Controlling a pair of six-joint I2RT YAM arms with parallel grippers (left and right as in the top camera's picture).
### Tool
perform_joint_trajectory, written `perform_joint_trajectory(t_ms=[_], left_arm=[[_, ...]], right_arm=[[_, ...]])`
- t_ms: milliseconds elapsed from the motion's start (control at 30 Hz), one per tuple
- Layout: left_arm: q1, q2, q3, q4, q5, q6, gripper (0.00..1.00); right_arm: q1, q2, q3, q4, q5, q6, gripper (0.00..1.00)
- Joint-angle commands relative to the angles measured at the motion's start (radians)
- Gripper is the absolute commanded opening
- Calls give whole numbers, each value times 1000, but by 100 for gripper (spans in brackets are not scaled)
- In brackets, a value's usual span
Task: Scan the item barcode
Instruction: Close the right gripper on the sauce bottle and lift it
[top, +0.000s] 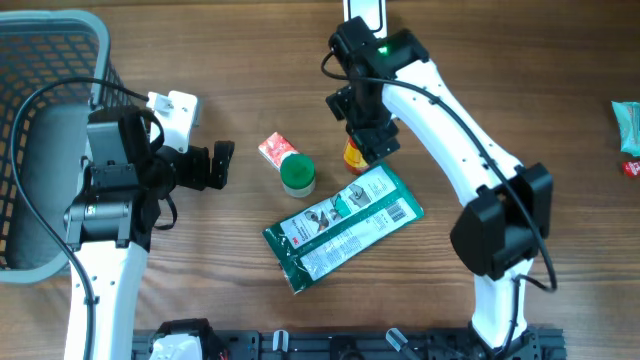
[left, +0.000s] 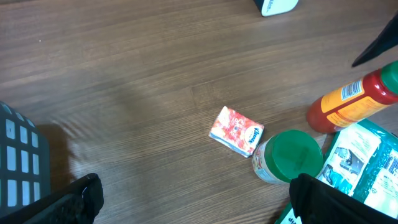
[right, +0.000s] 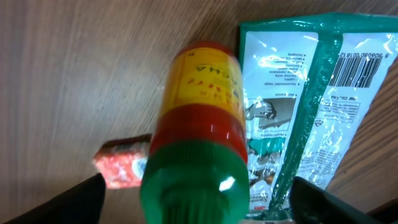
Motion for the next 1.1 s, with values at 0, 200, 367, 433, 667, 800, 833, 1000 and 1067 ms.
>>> perform_joint_trajectory(t_ms=[0, 200, 367, 433, 667, 800, 833, 1000, 1067], left_arm=[[5, 5, -6, 2, 19, -9, 100], [5, 5, -6, 2, 19, -9, 100], [5, 5, -6, 2, 19, -9, 100], [5, 5, -6, 2, 19, -10, 100], [5, 5, -6, 2, 19, -9, 100], [5, 5, -6, 2, 19, -9, 100], [5, 5, -6, 2, 19, -9, 100], [5, 5, -6, 2, 19, -9, 100], [5, 5, -6, 2, 19, -9, 100]], right_arm=[[-9, 46, -2, 1, 18, 10, 82], [-9, 46, -2, -3, 46, -45, 66], [-9, 46, -2, -1, 82, -161, 50], [-9, 46, -2, -1, 85, -224, 50], [-9, 44, -2, 2, 85, -477, 38], [-9, 36, 3, 2, 73, -707, 38], [-9, 34, 8, 0, 70, -783, 38], [-9, 18, 34, 4, 50, -1204, 38], [-9, 13, 41, 3, 51, -1375, 38]])
